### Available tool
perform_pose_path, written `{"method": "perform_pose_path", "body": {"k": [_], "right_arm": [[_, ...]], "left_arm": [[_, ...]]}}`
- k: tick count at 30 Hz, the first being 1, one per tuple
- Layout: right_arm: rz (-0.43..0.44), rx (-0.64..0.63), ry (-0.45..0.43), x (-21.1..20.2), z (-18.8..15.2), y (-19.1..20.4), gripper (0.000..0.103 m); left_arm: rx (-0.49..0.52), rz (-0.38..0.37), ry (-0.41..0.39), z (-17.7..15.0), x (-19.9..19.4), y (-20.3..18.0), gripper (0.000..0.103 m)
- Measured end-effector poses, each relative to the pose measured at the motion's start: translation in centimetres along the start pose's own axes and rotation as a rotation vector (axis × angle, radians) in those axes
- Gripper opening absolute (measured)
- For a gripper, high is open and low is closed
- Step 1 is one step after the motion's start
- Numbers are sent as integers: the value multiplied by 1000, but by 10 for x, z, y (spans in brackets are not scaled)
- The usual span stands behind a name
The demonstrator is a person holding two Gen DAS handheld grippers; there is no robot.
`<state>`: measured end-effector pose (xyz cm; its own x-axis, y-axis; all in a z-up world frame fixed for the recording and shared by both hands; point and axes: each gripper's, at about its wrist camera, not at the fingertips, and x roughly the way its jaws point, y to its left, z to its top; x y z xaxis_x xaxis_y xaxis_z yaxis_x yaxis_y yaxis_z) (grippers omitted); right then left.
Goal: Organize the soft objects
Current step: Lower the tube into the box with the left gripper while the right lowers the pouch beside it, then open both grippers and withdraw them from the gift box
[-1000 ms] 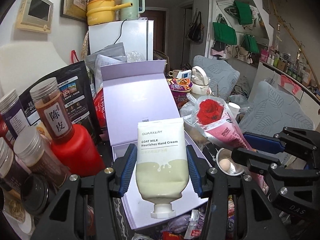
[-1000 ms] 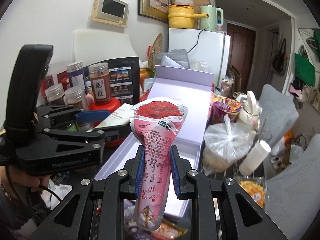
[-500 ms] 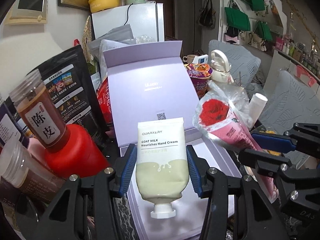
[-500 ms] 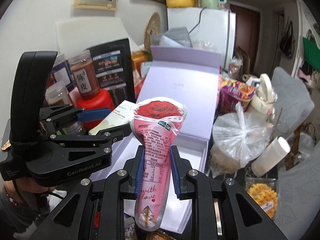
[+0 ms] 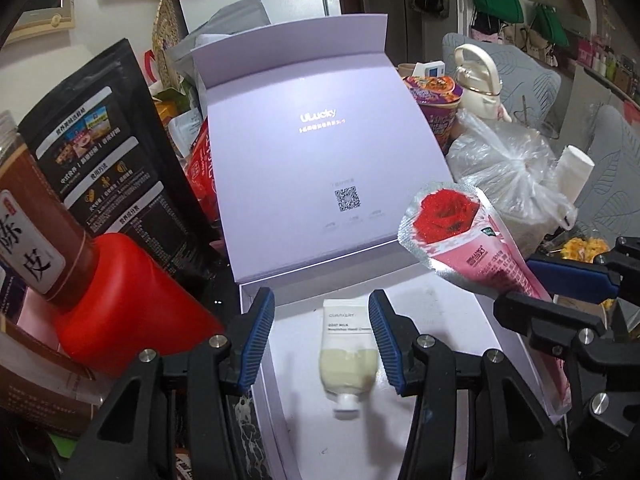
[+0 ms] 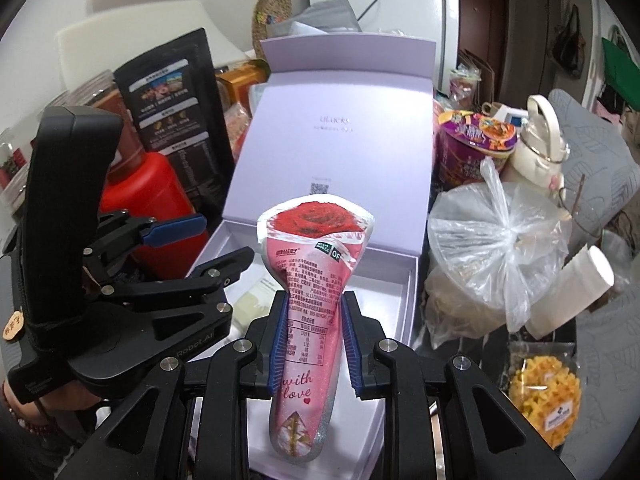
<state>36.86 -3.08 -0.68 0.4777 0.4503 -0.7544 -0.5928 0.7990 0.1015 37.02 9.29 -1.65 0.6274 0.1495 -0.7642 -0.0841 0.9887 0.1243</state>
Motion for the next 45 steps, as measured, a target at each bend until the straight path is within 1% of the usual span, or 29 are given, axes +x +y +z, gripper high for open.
{"method": "perform_pose_path", "body": {"k": [2,6,8,12,20,25,32,36,45], "right_arm": [[-2,5,7,5,0,-2,29],[-24,10,8,9,-2,-3,39],[-44,7,6,9,-2,-2,39],[-52,5,6,7,-2,-1,39],[-53,14,-9,-6,-2,-1,39],[-56,16,-25,-21,-2,3,39],[-68,15,-68,-53,-2,11,39],[-76,13,-98,-75,-4,16,39],[-106,-5,-176,-130,-18,36,39]], "left_arm": [[1,3,7,-1,5,0,49],[7,7,6,-1,9,-1,49],[8,8,8,-1,10,-1,49],[-5,8,12,0,10,0,49],[-14,10,-1,1,-6,2,49],[-16,15,-25,2,-26,2,49],[-22,18,-69,4,-60,2,49],[-21,21,-106,5,-86,2,49],[-28,-2,-177,-6,-147,1,49]]}}
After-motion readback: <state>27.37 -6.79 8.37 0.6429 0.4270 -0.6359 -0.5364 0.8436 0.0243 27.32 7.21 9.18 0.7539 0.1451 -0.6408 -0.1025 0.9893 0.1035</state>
